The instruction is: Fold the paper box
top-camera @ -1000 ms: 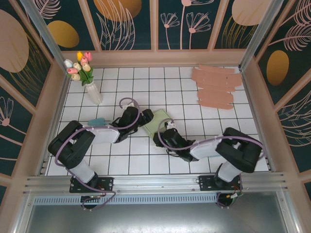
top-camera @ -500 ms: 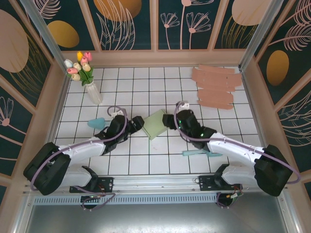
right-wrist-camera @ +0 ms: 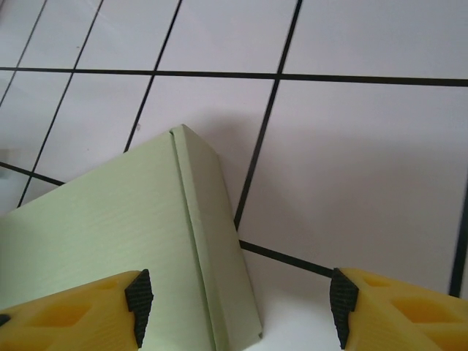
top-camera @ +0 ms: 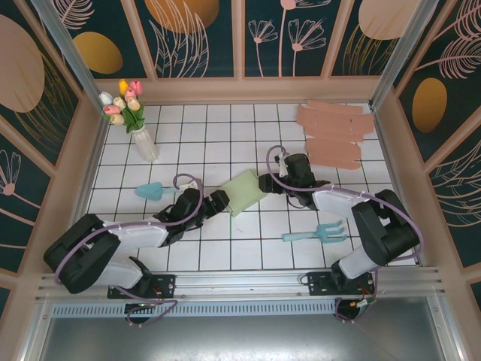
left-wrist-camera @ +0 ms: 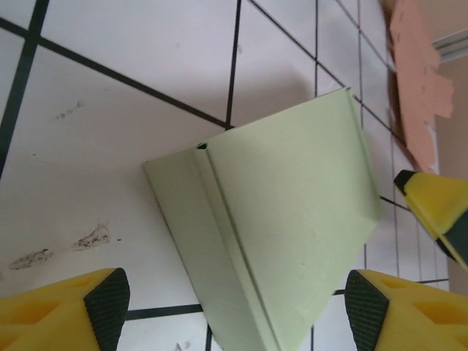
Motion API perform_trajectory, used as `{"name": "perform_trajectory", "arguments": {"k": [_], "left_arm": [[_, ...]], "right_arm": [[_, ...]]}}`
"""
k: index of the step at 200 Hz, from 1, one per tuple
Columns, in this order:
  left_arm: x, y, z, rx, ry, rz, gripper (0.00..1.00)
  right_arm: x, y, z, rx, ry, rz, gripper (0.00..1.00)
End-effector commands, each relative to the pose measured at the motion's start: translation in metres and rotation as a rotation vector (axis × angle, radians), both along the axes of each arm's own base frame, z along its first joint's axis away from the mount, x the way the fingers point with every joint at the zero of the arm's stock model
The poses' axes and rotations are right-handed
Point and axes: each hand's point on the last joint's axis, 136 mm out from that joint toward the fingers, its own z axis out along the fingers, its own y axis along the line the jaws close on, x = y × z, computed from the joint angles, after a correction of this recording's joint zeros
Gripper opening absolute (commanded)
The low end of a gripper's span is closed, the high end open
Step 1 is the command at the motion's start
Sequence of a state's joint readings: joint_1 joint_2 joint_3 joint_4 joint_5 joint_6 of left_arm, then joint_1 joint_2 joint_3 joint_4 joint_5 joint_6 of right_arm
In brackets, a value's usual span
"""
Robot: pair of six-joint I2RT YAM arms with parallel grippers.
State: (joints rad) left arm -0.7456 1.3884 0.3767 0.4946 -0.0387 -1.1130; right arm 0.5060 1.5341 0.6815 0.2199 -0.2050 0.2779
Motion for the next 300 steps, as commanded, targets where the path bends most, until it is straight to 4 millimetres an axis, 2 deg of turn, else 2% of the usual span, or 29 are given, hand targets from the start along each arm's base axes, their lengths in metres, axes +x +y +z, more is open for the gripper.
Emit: {"name": "perform_trajectory", "arguments": {"k": [1,45,87,130,139,164,166,172,203,227,256,282,300], "left_arm": [[0.012,-0.018,0.010,-0.061,-0.024,-0.014,0.79],[0.022,-0.031,-0.001,-0.060,0.001,-0.023,0.78],[0.036,-0.042,-0.004,-0.014,0.002,-0.033,0.75],[0.071,-0.059,0.010,0.071,-0.025,-0.055,0.74],[0.080,-0.062,0.005,0.094,-0.012,-0.065,0.74],[0.112,-0.069,0.018,0.102,-0.022,-0.074,0.75],[0.113,-0.066,0.015,0.112,-0.013,-0.071,0.75],[0.127,-0.067,0.025,0.113,-0.026,-0.060,0.75],[0.168,-0.056,0.037,0.136,-0.032,-0.038,0.75],[0.193,-0.051,0.038,0.143,-0.032,-0.033,0.75],[0.216,-0.037,0.023,0.161,0.010,-0.011,0.75],[0.234,-0.011,0.013,0.170,0.040,0.038,0.75],[0.244,0.011,0.013,0.196,0.042,0.068,0.75]], "right_arm": [[0.013,0.019,0.020,0.070,-0.069,0.066,0.68],[0.018,0.023,-0.002,0.037,-0.021,0.085,0.66],[0.014,0.033,-0.018,0.056,0.023,0.128,0.51],[0.025,0.030,-0.006,0.086,0.004,0.065,0.35],[0.028,0.031,0.000,0.098,-0.006,0.053,0.35],[0.039,0.035,0.022,0.151,-0.040,0.015,0.34],[0.041,0.035,0.024,0.156,-0.045,0.011,0.34],[0.044,0.036,0.030,0.171,-0.054,-0.001,0.34],[0.068,0.047,0.059,0.262,-0.109,-0.046,0.34],[0.088,0.062,0.071,0.320,-0.117,-0.047,0.34],[0.116,0.086,0.063,0.328,-0.087,-0.036,0.34],[0.135,0.103,0.052,0.339,-0.079,-0.034,0.34],[0.142,0.115,0.044,0.370,-0.072,-0.023,0.33]]}}
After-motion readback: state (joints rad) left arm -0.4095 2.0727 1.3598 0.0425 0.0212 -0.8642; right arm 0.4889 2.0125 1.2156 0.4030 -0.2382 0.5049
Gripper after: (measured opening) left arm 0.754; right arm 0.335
